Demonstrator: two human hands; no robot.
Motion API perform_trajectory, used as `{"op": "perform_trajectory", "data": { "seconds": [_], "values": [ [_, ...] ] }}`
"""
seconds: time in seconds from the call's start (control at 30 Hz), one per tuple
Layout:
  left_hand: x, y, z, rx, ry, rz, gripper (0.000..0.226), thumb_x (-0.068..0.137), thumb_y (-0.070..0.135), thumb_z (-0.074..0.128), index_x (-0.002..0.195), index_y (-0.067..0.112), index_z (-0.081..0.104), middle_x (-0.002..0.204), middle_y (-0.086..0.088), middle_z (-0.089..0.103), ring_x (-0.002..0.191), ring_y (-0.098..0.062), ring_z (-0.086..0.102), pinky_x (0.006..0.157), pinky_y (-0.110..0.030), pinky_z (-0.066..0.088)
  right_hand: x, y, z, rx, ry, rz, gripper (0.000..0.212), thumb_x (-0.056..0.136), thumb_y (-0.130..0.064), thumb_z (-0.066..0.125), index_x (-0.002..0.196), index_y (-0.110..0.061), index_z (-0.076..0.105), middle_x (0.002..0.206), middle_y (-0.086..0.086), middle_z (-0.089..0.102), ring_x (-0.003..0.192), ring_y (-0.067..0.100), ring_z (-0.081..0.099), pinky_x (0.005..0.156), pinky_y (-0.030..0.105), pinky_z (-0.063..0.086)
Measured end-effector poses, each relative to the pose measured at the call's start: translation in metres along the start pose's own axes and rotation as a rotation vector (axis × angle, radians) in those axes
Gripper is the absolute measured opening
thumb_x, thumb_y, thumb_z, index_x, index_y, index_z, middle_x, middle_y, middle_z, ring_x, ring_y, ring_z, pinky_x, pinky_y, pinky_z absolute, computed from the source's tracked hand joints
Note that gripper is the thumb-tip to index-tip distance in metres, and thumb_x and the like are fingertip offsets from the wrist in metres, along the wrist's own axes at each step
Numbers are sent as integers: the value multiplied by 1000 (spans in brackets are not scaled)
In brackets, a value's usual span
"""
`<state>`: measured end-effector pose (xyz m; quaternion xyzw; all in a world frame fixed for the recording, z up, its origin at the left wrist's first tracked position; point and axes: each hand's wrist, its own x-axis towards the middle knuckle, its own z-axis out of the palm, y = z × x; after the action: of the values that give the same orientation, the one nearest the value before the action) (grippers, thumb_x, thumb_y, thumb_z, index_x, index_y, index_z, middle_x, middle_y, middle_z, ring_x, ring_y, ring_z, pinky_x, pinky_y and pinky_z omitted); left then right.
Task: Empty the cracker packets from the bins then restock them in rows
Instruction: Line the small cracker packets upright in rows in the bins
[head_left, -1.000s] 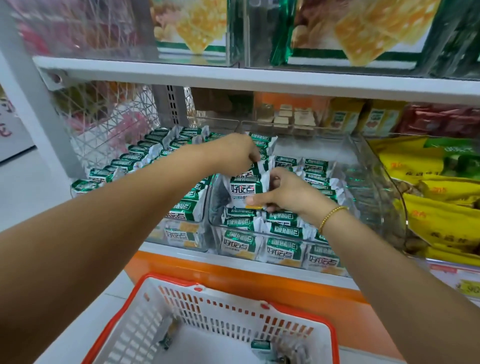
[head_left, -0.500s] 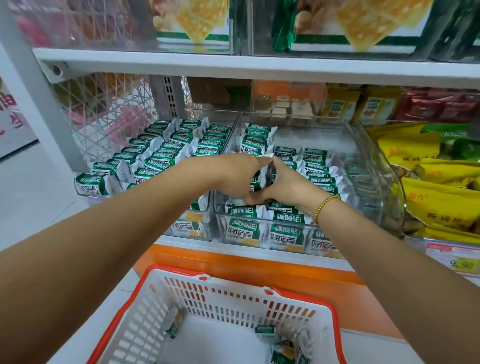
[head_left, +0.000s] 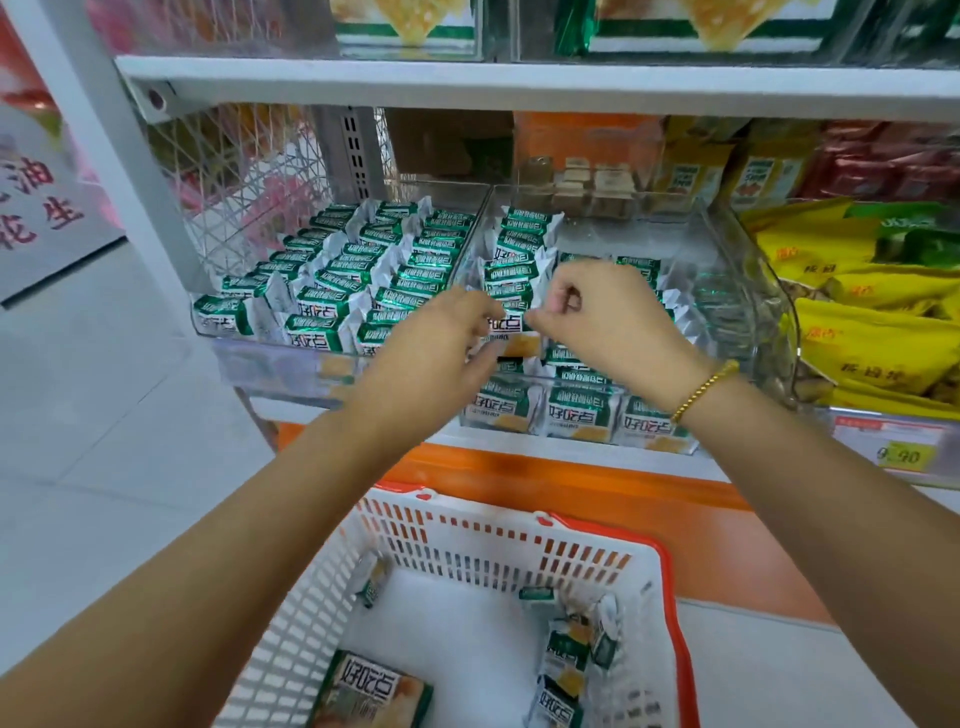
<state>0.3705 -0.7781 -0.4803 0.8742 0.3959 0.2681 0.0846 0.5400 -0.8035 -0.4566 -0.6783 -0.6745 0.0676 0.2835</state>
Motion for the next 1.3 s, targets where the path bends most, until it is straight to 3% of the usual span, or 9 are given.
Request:
{"op": "perform_trajectory", "data": {
  "seconds": [0.1,0.23,0.4,0.5,0.57,0.8,0.93,1.1,1.3],
  "values": [
    [-58,-14,13,-91,114,-80,35,93,42,49,66,20,48,56,9,40,51,-8,41,48,-23,30,-43,-19,15,-91,-142,-211,35,89,-31,59,61,-18,42,56,-3,45,55,13,42,59,33,38],
    [-121,-56,63,-133,-60,-349,47,92,46,45,52,22,37,44,4,34,44,-11,37,47,-30,24,-104,-4,77,-250,-578,-188,37,95,-33,52,63,-23,34,60,-7,38,58,13,39,58,32,37],
    [-191,-99,137,-270,-338,-699,24,91,20,60,70,8,54,65,-6,51,59,-6,51,59,-25,35,-151,82,175,-273,-826,304,12,91,-26,57,92,-15,61,89,0,62,82,17,59,66,26,48],
    [-222,-105,171,-302,-518,-857,20,91,20,61,109,11,63,104,-5,63,90,-9,61,76,-18,44,-175,116,214,-213,-910,492,39,89,-13,58,127,-12,51,86,-1,55,83,15,58,71,25,51],
    [-234,-103,194,-333,-600,-906,31,89,20,64,118,11,59,115,-4,63,97,-19,62,83,-25,48,-186,127,231,-173,-925,564,59,88,-7,58,142,-9,36,83,0,52,75,13,54,59,22,47],
    [-256,-59,269,-539,-969,-859,40,79,18,76,115,9,61,102,-1,59,94,-15,55,79,-22,45,-195,157,266,-261,-987,544,45,86,-21,68,127,-6,55,125,13,60,110,25,59,93,32,48],
    [-263,-40,293,-432,-1273,-696,20,73,16,78,74,9,59,78,-10,53,72,-21,50,65,-27,40,-193,163,276,-238,-1018,535,48,86,-28,68,127,-7,53,122,13,61,105,25,60,92,34,50],
    [-262,-26,308,-347,-1270,-637,35,80,19,68,112,6,63,107,-12,65,98,-28,63,84,-38,55,-192,167,286,-202,-1005,630,59,85,-20,68,136,-8,42,130,13,55,111,27,57,94,34,49],
    [-268,-42,303,-321,-1317,-710,38,77,17,71,113,5,66,98,-7,64,85,-17,58,75,-29,51,-188,174,291,-220,-827,672,30,94,-5,50,124,-3,55,127,17,58,114,30,55,91,32,44]
  ]
}}
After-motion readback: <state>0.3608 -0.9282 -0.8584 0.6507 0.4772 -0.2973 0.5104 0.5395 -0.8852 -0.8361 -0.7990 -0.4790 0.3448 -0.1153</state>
